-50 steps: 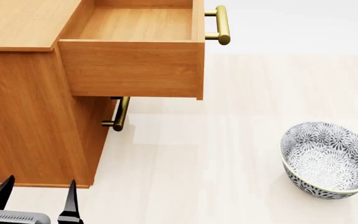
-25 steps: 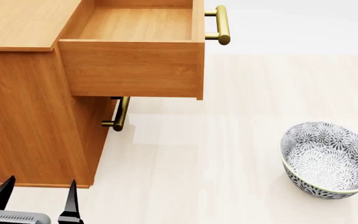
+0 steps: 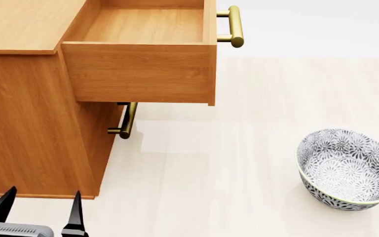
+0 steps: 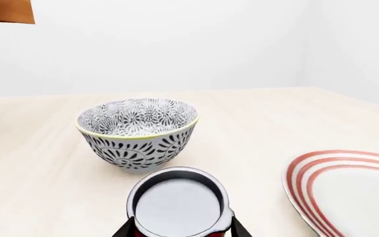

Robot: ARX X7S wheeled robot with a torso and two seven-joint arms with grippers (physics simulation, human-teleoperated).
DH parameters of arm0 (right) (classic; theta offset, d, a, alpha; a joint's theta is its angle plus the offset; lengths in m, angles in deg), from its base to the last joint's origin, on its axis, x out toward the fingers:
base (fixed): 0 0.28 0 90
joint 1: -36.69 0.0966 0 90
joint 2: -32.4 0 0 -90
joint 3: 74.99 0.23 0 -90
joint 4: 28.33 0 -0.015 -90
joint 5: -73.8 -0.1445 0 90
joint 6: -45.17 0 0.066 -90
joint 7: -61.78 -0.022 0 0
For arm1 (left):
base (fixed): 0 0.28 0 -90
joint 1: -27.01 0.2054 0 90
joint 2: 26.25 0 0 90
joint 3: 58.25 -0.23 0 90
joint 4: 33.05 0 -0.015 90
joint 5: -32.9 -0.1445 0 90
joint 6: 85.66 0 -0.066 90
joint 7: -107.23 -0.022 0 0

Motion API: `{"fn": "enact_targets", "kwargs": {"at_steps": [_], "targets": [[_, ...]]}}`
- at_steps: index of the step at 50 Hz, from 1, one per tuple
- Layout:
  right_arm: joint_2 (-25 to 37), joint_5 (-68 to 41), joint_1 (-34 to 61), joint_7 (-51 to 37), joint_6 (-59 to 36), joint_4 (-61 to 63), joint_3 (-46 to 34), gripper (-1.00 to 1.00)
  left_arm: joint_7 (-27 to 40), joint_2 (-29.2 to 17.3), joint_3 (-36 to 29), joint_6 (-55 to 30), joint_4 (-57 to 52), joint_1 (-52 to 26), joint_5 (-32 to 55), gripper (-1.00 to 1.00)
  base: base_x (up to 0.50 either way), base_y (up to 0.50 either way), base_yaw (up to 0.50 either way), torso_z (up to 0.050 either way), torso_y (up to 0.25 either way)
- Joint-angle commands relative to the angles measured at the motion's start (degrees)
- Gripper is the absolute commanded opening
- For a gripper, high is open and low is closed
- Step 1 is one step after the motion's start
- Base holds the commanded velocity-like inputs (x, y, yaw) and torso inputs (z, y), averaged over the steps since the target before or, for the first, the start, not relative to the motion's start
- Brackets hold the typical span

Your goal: Put the ketchup in the top drawer of the cabinet.

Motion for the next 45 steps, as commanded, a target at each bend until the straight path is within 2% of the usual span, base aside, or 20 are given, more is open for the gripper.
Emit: {"fn": "enact_targets", "kwargs": {"at_steps": [1,45], "targets": [[0.35,0.68,-0.80,-1.06,-1.54,4.04,0.16,-1.00,0.19,-0.15,-0.31,0.19,0.21,-0.12,0.16,1.00,0.00,0.00,0.00,0.000,0.000],[10.33,-8.68,2.23,-15.99,-24.98,31.56,6.52,-1.00,0.58,-1.11,-0.87,0.10,-0.28,-0.68,1.55,1.00,0.00,0.00,0.00,0.000,0.000]]}}
